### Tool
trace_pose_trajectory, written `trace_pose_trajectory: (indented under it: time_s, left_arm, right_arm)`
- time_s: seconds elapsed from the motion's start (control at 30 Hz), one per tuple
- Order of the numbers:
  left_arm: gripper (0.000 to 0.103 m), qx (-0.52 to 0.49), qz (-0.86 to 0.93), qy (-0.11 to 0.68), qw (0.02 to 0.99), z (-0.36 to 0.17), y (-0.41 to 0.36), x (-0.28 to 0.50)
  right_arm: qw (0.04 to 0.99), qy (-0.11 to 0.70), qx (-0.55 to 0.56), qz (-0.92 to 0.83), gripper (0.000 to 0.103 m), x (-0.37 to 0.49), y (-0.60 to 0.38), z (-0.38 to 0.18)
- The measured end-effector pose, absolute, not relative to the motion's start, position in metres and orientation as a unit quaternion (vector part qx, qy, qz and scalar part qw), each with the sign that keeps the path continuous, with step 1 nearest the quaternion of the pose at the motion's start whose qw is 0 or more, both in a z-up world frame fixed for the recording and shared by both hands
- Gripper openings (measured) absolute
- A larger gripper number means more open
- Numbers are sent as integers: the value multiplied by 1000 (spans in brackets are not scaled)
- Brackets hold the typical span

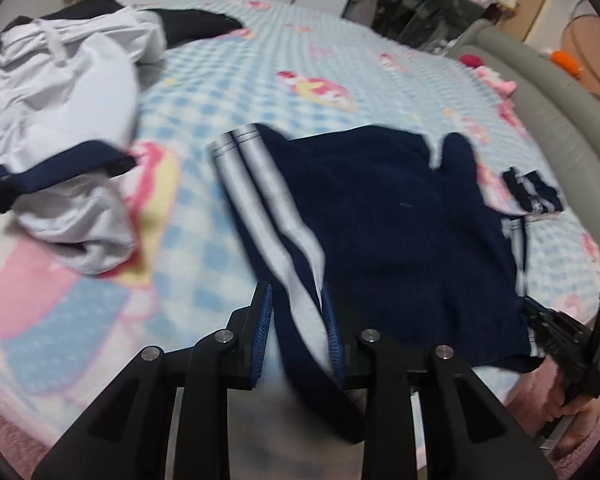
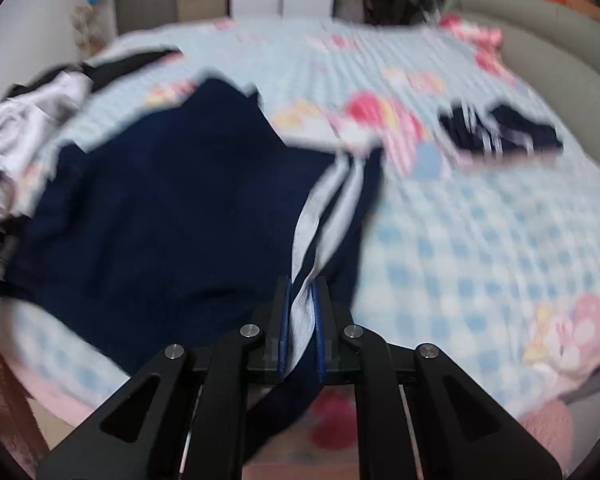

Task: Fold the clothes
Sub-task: 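Grasp the pants leg hems with both grippers and lift them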

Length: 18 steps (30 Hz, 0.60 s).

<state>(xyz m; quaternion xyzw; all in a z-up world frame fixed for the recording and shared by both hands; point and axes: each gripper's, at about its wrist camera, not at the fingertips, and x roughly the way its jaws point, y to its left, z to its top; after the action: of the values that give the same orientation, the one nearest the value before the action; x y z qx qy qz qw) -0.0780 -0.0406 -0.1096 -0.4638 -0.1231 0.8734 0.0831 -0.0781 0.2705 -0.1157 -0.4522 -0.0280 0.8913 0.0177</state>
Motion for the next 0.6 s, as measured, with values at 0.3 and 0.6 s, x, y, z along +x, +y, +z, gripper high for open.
trace_pose_trajectory:
  time_s: [0.3,0.6]
  left_arm:
    - [60,-375,911,-98,143,-68,-12,-60]
    - [61,-468,871,-41,145,-115,37,-98]
  right_arm:
    - [41,-45,-385,921,15,-73,259,-72]
    - [-34,-41,-463,885,16,-96,227,-119]
